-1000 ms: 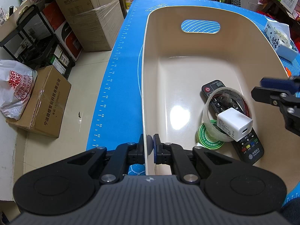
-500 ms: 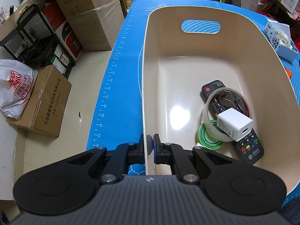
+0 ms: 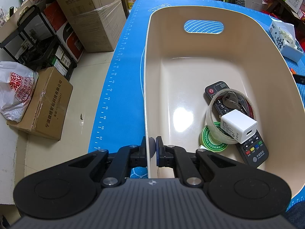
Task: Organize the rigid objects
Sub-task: 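Move the right gripper to the orange-purple toy and grasp it, then lower the toy into the basket onto the tape roll and release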
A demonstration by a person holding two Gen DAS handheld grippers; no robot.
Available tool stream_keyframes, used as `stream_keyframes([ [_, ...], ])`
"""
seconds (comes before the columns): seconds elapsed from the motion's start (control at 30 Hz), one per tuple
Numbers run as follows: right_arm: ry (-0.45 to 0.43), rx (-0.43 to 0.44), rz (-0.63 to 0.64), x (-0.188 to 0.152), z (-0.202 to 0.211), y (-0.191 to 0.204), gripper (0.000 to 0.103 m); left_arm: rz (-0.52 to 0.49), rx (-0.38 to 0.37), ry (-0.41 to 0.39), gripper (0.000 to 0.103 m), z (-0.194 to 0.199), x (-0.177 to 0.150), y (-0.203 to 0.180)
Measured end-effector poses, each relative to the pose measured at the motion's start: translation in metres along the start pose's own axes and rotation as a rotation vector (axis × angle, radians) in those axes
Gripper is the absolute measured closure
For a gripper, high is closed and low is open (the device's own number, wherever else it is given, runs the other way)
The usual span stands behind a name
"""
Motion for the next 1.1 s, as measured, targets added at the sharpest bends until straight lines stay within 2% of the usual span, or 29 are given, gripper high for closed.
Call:
stream_keyframes([
  [0.17,0.031,-0.017,0.047,-0.016,-0.021,-0.001,0.012,0.014,0.001,0.000,0.094,0.000,0.000,0.002],
  [0.37,0.060,-0.050,0.148,-0.025,-0.039,0.008,0.017,0.016,0.003,0.000,0.094,0.000,0.000,0.002],
  [0.43,0.047,-0.050,0.130,-0.025,-0.040,0.007,0.021,0.015,0.003,-0.001,0.094,0.000,0.000,0.002],
  [0.5,0.050,-0.021,0.075,-0.024,-0.041,0.003,0.032,0.015,0.004,-0.001,0.094,0.000,0.000,0.003],
  [0.7,0.035,-0.049,0.073,-0.025,-0.035,0.004,0.032,0.016,0.004,0.000,0.094,0.000,0.000,0.003],
  [0.87,0.000,-0.052,-0.009,-0.008,-0.017,0.002,0.032,0.015,0.003,0.000,0.094,0.000,0.000,0.003],
  [1.1,-0.136,-0.003,-0.064,0.037,0.023,0.026,0.032,0.014,0.004,0.000,0.094,0.000,0.000,0.003],
])
Point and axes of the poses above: each gripper's, at about its wrist camera, not at the fingertips, and z roughly against the way its jaws point, y to its left, x to its top, the point moved 3 cm from there along -z, roughly the way its jaws point, and after that the axes turned 10 degrees about -y, right-handed, at the moved point
